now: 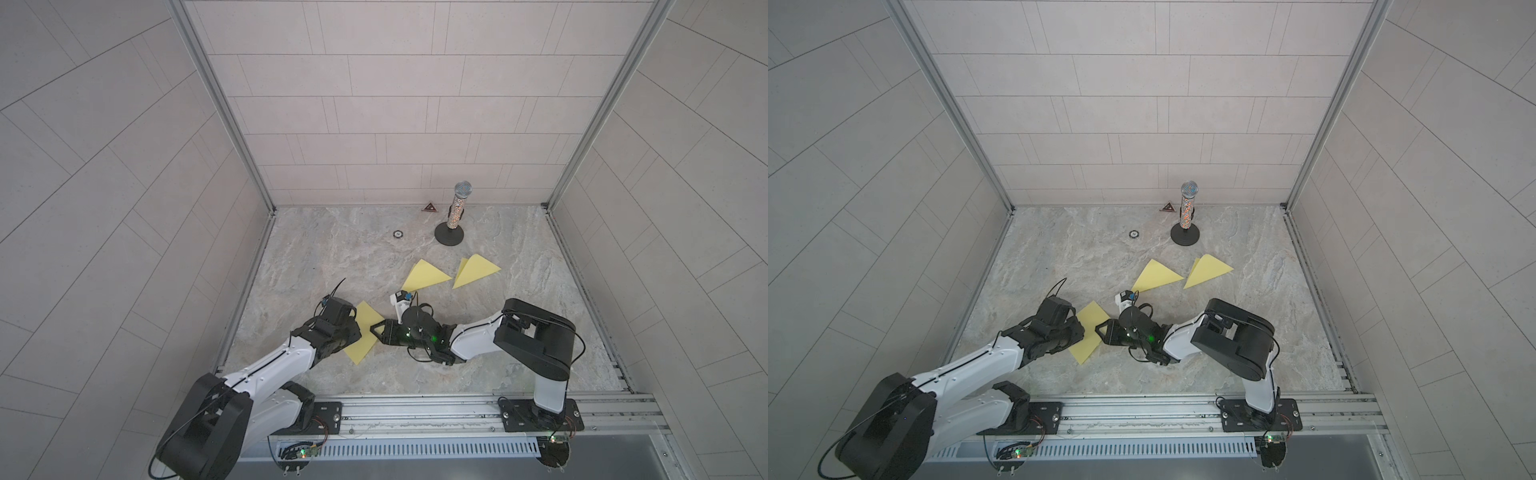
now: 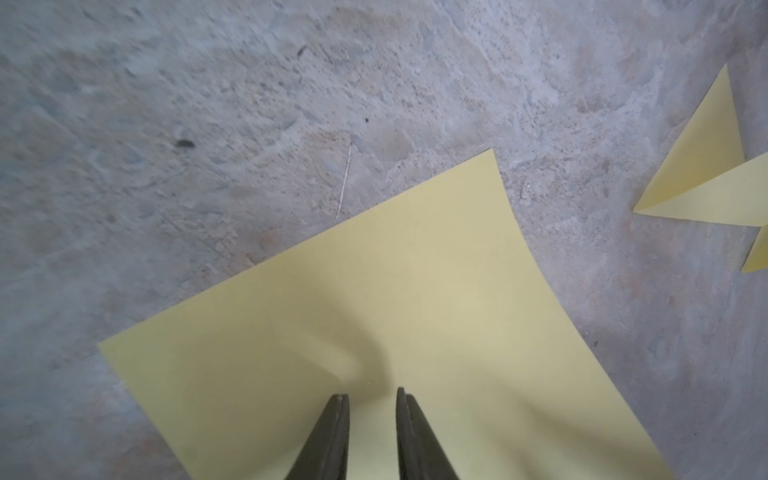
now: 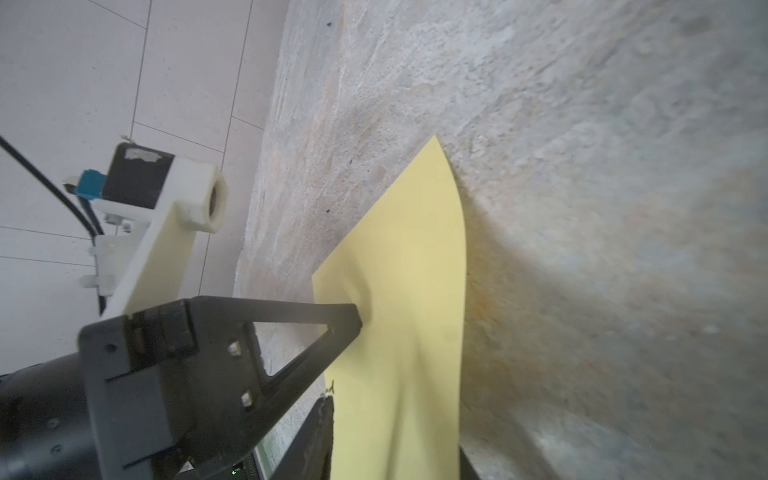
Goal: Fold the square paper diagonally
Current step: Move the paper to the center of the board.
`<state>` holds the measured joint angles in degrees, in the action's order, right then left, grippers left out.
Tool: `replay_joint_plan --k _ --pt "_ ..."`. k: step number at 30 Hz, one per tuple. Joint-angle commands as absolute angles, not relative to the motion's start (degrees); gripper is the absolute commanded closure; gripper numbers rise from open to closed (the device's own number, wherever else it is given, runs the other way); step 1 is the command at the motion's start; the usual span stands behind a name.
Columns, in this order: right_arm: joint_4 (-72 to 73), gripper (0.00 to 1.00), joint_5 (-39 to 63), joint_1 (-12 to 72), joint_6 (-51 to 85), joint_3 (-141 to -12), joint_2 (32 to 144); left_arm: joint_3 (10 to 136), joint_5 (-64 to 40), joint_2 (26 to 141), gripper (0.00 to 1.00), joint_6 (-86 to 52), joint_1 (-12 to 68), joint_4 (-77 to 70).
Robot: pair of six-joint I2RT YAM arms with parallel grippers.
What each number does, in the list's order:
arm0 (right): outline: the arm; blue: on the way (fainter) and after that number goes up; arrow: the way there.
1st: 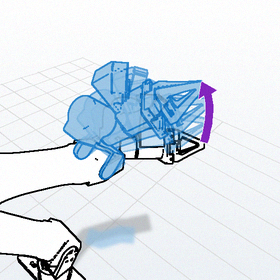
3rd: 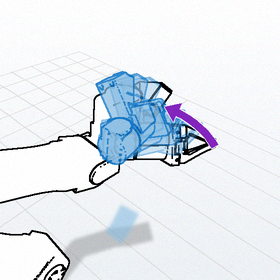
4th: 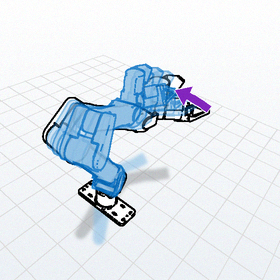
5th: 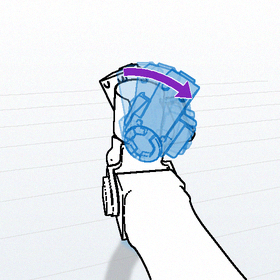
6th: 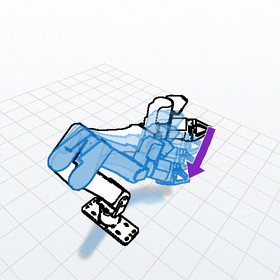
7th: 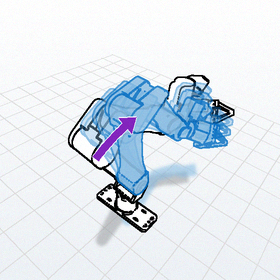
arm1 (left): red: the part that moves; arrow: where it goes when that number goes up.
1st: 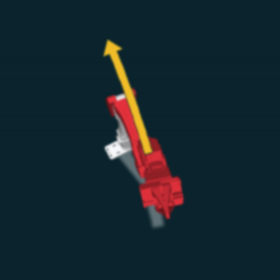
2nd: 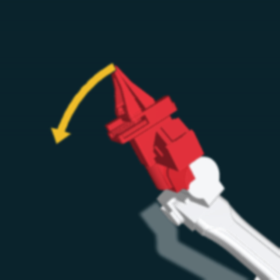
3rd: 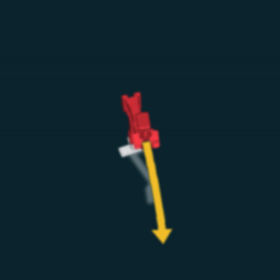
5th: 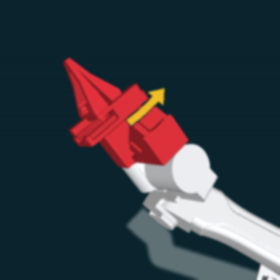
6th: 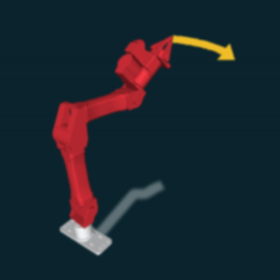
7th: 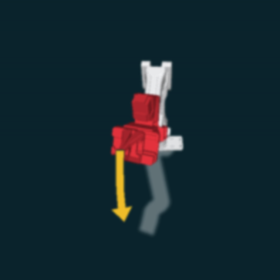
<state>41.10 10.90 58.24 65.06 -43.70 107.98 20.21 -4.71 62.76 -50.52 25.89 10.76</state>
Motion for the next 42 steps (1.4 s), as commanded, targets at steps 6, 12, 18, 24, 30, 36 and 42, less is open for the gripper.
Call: replay_joint_plan --k 6,12,18,24,30,36,42 --pt "36.61 0.75 10.70 55.25 60.86 -43.63 106.68 17.59 -3.78 63.37 0.73 -50.19 25.58 16.61" --pt "36.08 0.86 12.29 54.55 60.27 -43.93 107.02 17.64 -3.52 63.46 0.73 -50.02 25.62 16.61" --pt "35.90 0.83 13.27 54.54 60.32 -42.75 106.34 17.40 -3.58 63.42 0.73 -50.01 25.58 16.61" --pt "35.36 0.83 12.95 54.58 60.07 -41.10 105.47 17.39 -3.76 63.42 0.73 -49.92 25.60 16.44" --pt "34.74 1.00 11.98 54.49 60.05 -40.57 104.21 17.44 -4.46 63.07 0.73 -49.17 25.62 16.52" --pt "20.76 1.00 13.21 53.93 56.88 -43.75 99.59 18.77 -11.97 56.93 0.67 -47.77 25.58 17.05" --pt "-8.75 1.00 14.71 51.40 47.98 -46.58 89.37 20.51 -18.46 42.51 0.54 -47.46 25.64 18.37"
